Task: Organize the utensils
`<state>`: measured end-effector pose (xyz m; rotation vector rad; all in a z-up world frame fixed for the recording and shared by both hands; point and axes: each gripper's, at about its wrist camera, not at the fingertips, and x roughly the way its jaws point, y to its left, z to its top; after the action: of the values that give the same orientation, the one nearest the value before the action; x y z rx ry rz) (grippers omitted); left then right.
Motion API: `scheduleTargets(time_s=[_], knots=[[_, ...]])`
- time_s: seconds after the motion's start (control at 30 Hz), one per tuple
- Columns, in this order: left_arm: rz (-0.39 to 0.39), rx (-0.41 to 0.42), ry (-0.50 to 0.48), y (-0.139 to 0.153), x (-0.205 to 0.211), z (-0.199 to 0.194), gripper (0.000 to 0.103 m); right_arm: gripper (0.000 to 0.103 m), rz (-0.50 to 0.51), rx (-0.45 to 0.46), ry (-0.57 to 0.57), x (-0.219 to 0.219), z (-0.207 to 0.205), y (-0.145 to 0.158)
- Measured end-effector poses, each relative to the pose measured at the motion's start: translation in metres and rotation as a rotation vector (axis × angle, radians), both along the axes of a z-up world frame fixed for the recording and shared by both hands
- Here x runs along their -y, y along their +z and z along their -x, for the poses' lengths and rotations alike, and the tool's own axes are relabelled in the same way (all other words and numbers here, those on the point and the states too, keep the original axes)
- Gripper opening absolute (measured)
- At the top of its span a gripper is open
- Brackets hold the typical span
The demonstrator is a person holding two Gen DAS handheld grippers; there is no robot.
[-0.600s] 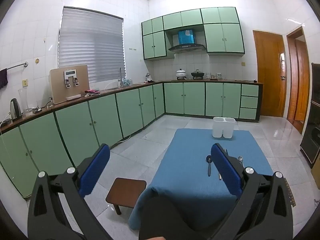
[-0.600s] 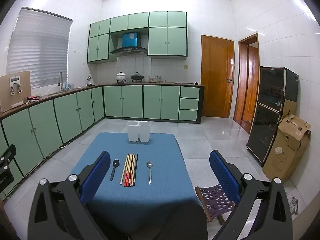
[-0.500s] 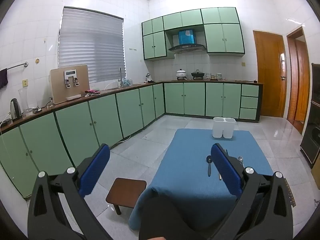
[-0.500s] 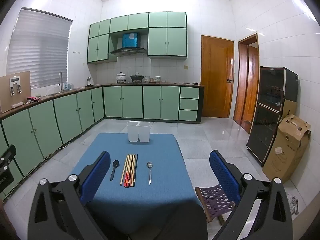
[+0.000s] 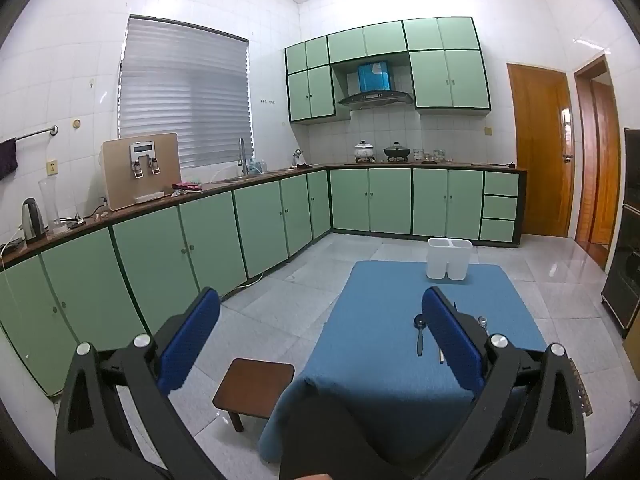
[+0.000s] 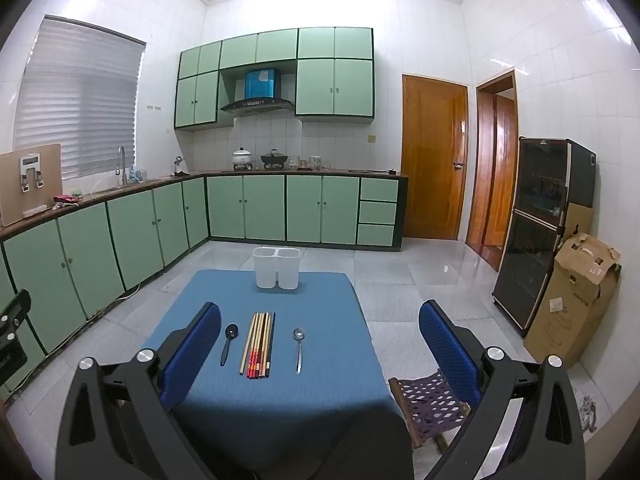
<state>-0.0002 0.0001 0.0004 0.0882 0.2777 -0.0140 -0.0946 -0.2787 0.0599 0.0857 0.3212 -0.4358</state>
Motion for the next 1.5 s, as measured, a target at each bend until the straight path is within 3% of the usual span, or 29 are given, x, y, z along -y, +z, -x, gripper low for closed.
scheduleTargets(time_s=[1.5], knots=[[0.002,0.009,0.007,0.033,-0.023,0.004,0.098,0.097,0.012,0.005,0.001,-0.001,0.004,0.003]])
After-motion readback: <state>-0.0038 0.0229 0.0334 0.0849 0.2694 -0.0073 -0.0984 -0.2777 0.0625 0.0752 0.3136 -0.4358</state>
